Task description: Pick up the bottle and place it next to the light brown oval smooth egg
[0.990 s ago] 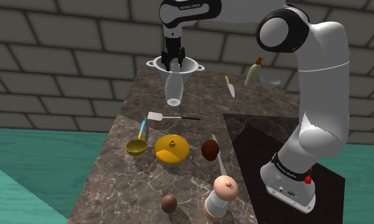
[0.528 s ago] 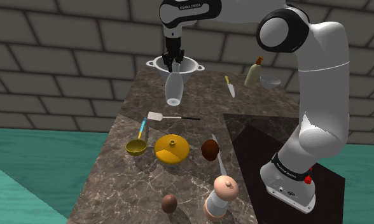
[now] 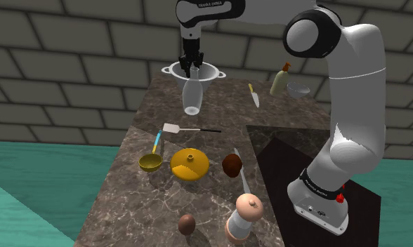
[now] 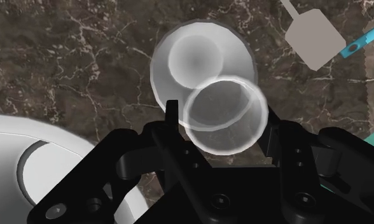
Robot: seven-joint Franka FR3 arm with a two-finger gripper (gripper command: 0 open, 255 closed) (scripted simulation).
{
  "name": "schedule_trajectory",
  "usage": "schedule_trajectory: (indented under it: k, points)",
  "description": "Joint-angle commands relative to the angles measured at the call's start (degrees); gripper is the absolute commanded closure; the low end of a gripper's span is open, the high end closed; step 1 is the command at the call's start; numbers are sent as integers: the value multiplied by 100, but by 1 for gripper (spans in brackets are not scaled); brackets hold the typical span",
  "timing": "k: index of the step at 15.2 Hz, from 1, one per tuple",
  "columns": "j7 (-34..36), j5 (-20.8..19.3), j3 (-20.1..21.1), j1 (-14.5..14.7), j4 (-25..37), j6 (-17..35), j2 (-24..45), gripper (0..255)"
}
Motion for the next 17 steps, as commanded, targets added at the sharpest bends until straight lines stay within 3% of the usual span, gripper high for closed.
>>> schedule_trajectory:
  k: [1, 17]
  points:
    - [-4, 1, 0, 0, 120, -137, -18, 255]
    - [-26, -4, -3, 20, 1937, -1602, 334, 255]
